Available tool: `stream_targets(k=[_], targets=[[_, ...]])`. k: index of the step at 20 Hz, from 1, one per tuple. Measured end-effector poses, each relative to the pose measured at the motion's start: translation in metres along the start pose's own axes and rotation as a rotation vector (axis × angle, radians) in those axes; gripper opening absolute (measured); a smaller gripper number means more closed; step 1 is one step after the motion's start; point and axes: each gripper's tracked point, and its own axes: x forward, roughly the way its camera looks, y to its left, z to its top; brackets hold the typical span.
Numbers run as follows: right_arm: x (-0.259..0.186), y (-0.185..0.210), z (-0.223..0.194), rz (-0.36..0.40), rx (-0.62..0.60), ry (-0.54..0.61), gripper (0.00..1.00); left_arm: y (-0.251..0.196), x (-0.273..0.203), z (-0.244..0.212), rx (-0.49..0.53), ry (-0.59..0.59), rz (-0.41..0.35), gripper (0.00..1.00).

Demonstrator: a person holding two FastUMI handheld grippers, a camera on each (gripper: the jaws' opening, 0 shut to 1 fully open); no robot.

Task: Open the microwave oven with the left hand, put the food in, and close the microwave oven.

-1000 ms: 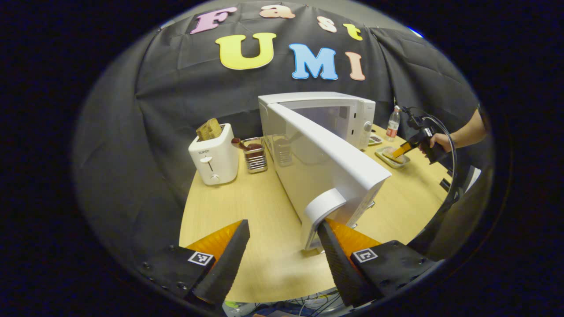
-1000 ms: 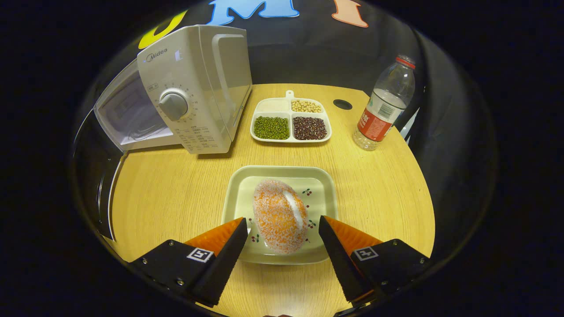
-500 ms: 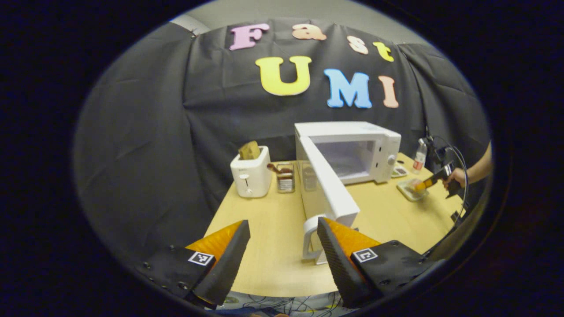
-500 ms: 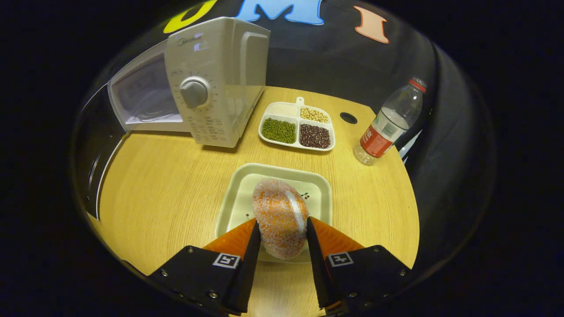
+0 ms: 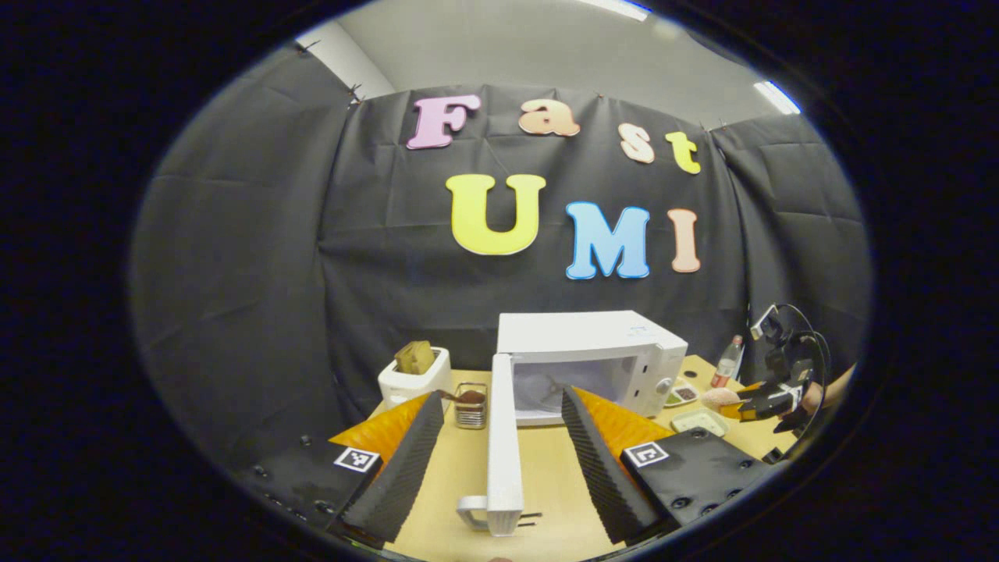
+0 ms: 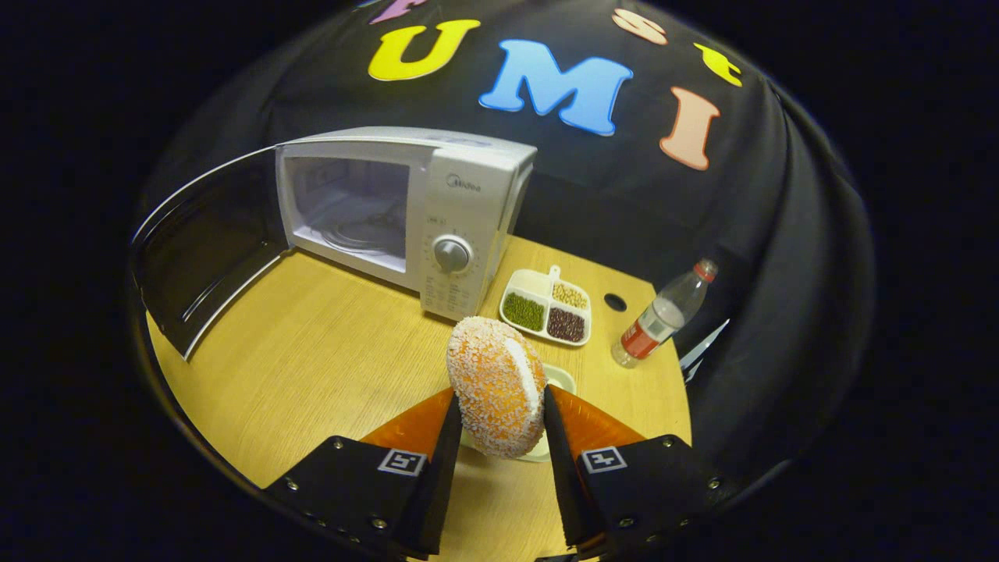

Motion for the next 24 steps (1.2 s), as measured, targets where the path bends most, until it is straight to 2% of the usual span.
stream_targets(k=[2,5,7,8,12,18,24], targets=[[-0.014,0.002,0.018,-0.043,-0.114,-0.070,0.57,-0.012,0.009,0.008,0.003,-0.012,-0.031,0.98],[-0.028,0.021,0.043,-0.069,-0.272,-0.166,0.58,-0.025,0.015,0.020,0.006,-0.037,-0.052,0.98],[-0.033,0.035,0.060,-0.083,-0.376,-0.225,0.58,-0.030,0.014,0.026,0.000,-0.055,-0.054,0.99],[-0.033,0.045,0.069,-0.081,-0.417,-0.256,0.58,-0.031,0.012,0.031,-0.006,-0.067,-0.048,0.96],[-0.036,0.072,0.096,-0.082,-0.551,-0.364,0.58,-0.031,-0.006,0.060,-0.004,-0.146,-0.019,0.98],[-0.009,0.114,0.138,-0.125,-0.774,-0.508,0.57,-0.016,-0.029,0.058,0.016,-0.148,0.047,0.98],[0.042,0.140,0.161,-0.169,-0.863,-0.549,0.58,-0.019,-0.046,0.045,0.017,-0.117,0.095,0.98]])
